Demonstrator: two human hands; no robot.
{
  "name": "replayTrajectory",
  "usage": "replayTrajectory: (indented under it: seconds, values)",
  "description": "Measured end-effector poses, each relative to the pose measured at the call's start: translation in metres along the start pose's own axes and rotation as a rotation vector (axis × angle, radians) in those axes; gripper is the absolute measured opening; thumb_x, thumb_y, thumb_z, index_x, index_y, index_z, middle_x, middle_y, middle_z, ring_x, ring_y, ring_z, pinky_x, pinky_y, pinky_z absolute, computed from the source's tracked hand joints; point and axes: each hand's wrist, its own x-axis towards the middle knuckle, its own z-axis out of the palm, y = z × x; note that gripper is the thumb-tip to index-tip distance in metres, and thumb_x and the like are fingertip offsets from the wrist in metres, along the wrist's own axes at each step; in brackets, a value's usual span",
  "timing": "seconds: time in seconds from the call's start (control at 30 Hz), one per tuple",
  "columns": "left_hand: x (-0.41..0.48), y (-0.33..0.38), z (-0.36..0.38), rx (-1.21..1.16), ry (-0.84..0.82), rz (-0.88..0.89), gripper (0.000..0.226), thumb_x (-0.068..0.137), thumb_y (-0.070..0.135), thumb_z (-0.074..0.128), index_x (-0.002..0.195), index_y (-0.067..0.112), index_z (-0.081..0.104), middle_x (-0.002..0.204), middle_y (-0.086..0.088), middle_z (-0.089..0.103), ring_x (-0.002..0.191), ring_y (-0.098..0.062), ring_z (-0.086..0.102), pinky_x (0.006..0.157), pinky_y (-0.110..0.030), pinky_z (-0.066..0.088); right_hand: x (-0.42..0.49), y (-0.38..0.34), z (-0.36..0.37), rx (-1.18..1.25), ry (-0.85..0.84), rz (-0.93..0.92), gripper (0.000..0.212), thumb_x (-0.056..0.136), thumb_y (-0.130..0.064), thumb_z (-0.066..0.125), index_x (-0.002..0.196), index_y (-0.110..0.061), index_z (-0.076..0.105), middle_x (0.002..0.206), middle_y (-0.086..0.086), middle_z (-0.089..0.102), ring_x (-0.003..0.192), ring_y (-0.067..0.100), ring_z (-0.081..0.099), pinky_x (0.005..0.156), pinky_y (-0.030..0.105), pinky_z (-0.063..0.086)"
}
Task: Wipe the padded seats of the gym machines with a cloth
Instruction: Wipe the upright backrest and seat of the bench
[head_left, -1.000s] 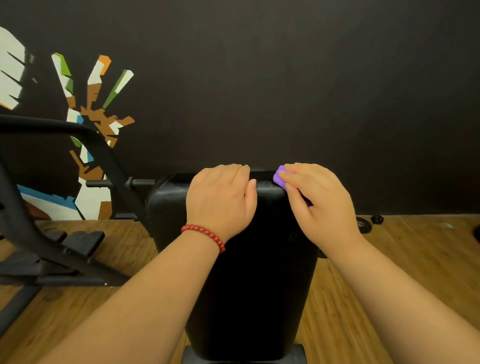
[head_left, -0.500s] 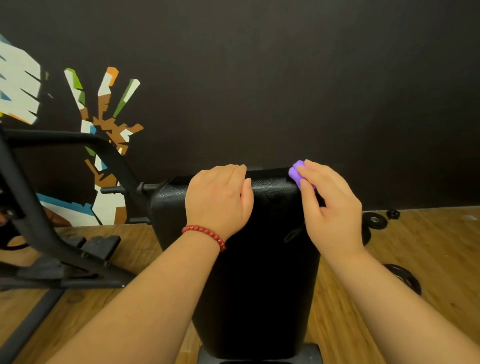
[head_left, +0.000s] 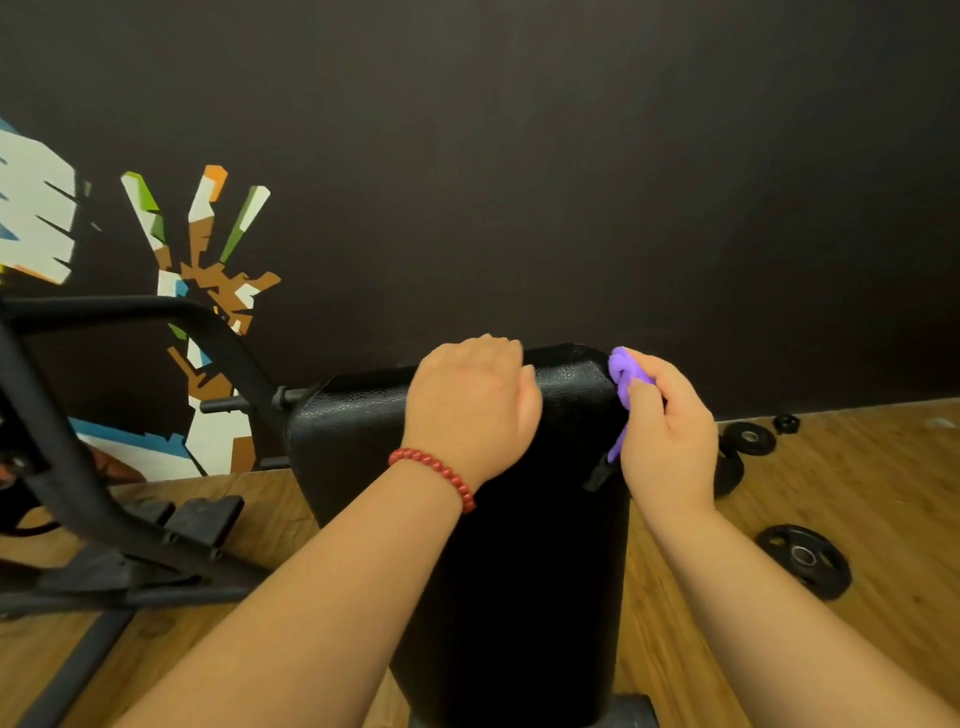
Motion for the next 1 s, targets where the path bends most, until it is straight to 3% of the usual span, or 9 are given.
replayTrajectory:
  seconds: [0.1,0.17,0.23,0.3,0.43,0.57,0.67,0.83,1.0]
  values:
    - [0.011,0.02,0.008,-0.004,-0.016,0.02,0.045,0.09,0.033,0.028,0.085,0.012,0.067,0.076,-0.001,0.066,0.072,-0.022,0.065,0.06,-0.036,0.048,-0.007,0.013,-0.009,-0.021,-0.047,0.073,0.027,0.101,-0.025,0.043,0.12,-0.031,0.062,0.103,-0.021,0.065,0.054,0.01,0.06,0.051,0.017,0.05]
    - [0.01,0.021,0.013,-0.005,-0.008,0.003,0.045,0.091,0.035,0.028,0.088,0.013,0.067,0.079,0.0,0.068,0.068,-0.02,0.063,0.058,-0.035,0.046,-0.004,0.018,-0.014,-0.12,-0.105,0.022,0.031,0.1,-0.035,0.045,0.127,-0.03,0.059,0.117,-0.016,0.064,0.092,0.004,0.064,0.079,0.011,0.051]
    - [0.009,0.019,0.016,0.005,0.022,0.018,0.045,0.092,0.035,0.031,0.093,0.012,0.069,0.083,0.0,0.07,0.068,-0.019,0.064,0.059,-0.034,0.047,0.005,0.015,-0.014,-0.242,-0.137,-0.07,0.037,0.098,-0.036,0.049,0.133,-0.027,0.056,0.129,-0.02,0.052,0.119,-0.008,0.045,0.093,-0.004,0.03]
    - [0.01,0.019,0.016,0.007,0.029,0.044,0.045,0.092,0.035,0.032,0.098,0.012,0.07,0.087,0.0,0.072,0.071,-0.019,0.067,0.061,-0.033,0.048,0.017,0.006,-0.008,-0.283,-0.171,-0.158,0.035,0.098,-0.03,0.05,0.132,-0.024,0.058,0.126,-0.023,0.049,0.12,-0.014,0.04,0.093,-0.007,0.024]
    - [0.007,0.018,0.017,0.017,0.067,0.082,0.044,0.094,0.033,0.036,0.11,0.012,0.07,0.102,-0.002,0.073,0.086,-0.017,0.07,0.068,-0.03,0.051,0.037,0.003,-0.002,-0.294,-0.218,-0.319,0.028,0.097,-0.018,0.054,0.123,-0.021,0.065,0.114,-0.021,0.057,0.106,-0.025,0.045,0.092,-0.004,0.029]
    - [0.002,0.015,0.021,-0.027,0.104,0.194,0.042,0.094,0.032,0.041,0.119,0.008,0.066,0.116,-0.005,0.069,0.102,-0.018,0.068,0.077,-0.034,0.053,0.018,0.027,-0.003,-0.089,-0.045,-0.262,0.026,0.098,-0.016,0.051,0.119,-0.023,0.064,0.112,-0.021,0.062,0.113,-0.009,0.055,0.097,0.009,0.04]
    - [0.0,0.014,0.02,0.008,0.066,0.243,0.049,0.093,0.037,0.042,0.128,0.008,0.06,0.125,-0.006,0.065,0.111,-0.019,0.064,0.083,-0.034,0.053,-0.003,0.045,0.0,-0.033,0.029,-0.184,0.027,0.099,-0.022,0.044,0.12,-0.027,0.059,0.113,-0.023,0.059,0.113,-0.014,0.052,0.096,0.005,0.038]
    - [0.0,0.015,0.02,0.023,0.071,0.24,0.046,0.093,0.035,0.044,0.126,0.008,0.061,0.124,-0.006,0.065,0.112,-0.019,0.063,0.084,-0.032,0.05,0.019,0.019,0.006,-0.073,0.031,-0.361,0.03,0.098,-0.019,0.047,0.12,-0.011,0.066,0.113,-0.01,0.064,0.112,-0.009,0.056,0.097,0.009,0.041]
    - [0.0,0.015,0.022,0.013,0.111,0.245,0.044,0.094,0.034,0.043,0.124,0.008,0.062,0.122,-0.006,0.066,0.11,-0.019,0.064,0.082,-0.032,0.051,0.024,0.017,0.009,-0.056,0.014,-0.47,0.028,0.096,-0.015,0.049,0.117,-0.011,0.066,0.113,-0.008,0.065,0.113,0.002,0.06,0.1,0.02,0.046]
